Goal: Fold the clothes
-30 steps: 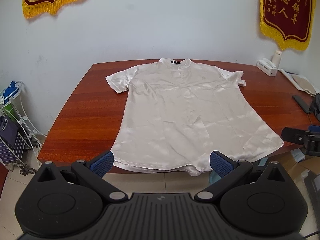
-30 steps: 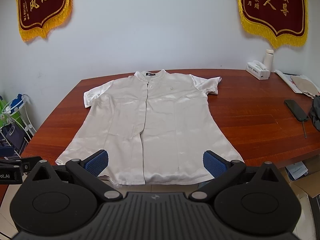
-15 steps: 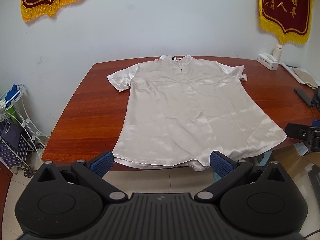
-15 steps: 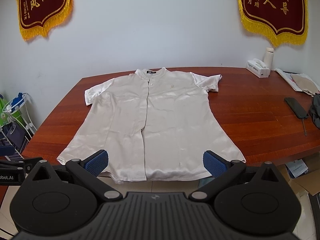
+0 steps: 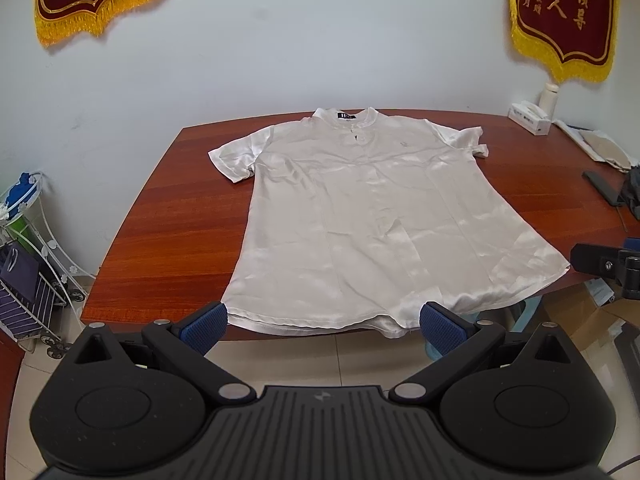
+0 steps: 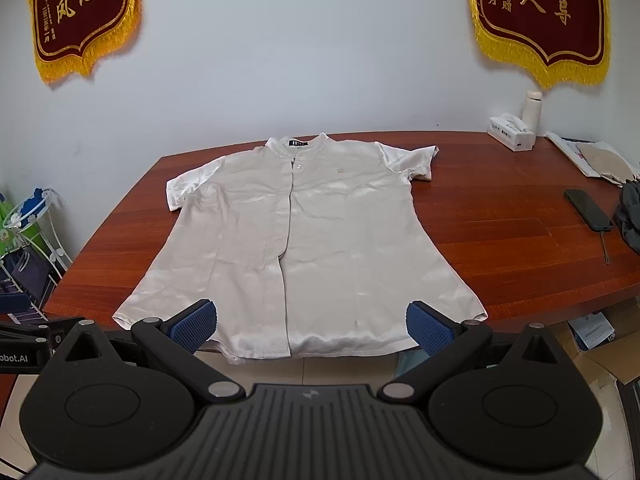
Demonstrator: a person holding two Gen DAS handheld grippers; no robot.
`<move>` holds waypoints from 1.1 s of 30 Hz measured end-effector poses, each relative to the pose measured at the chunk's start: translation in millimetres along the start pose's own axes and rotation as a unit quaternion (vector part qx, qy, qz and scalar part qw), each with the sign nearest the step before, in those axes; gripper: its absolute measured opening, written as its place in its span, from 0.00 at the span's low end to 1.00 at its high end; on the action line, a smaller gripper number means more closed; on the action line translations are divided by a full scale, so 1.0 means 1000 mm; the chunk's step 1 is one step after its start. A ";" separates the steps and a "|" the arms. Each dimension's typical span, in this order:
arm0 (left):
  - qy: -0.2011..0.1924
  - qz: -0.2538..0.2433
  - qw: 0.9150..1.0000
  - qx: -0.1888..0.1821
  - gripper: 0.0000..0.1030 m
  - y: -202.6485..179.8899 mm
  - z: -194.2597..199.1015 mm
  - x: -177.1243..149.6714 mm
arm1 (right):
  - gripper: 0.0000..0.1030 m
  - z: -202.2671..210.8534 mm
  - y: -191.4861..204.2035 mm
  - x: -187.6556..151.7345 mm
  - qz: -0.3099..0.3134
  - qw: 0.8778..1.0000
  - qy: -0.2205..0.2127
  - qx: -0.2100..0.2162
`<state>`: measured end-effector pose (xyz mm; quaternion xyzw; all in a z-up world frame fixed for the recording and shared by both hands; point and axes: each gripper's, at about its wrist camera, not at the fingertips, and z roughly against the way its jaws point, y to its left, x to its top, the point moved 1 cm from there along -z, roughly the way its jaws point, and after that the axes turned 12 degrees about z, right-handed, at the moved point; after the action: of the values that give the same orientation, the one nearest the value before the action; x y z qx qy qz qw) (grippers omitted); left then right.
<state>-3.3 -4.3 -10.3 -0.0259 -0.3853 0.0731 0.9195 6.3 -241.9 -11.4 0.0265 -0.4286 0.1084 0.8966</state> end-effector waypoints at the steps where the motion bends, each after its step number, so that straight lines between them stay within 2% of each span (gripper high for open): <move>1: 0.000 -0.001 1.000 0.000 1.00 0.000 0.000 0.000 | 1.00 0.000 0.000 0.000 -0.001 1.000 0.000 0.000; 33: 0.007 -0.010 1.000 -0.004 1.00 -0.005 -0.002 0.002 | 1.00 0.007 -0.007 0.000 -0.006 1.000 0.006 -0.002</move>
<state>-0.3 -8.6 -10.0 -0.0263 -0.3790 0.0626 0.9229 2.5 -249.9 -7.2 0.0262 -0.4235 0.1026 0.8997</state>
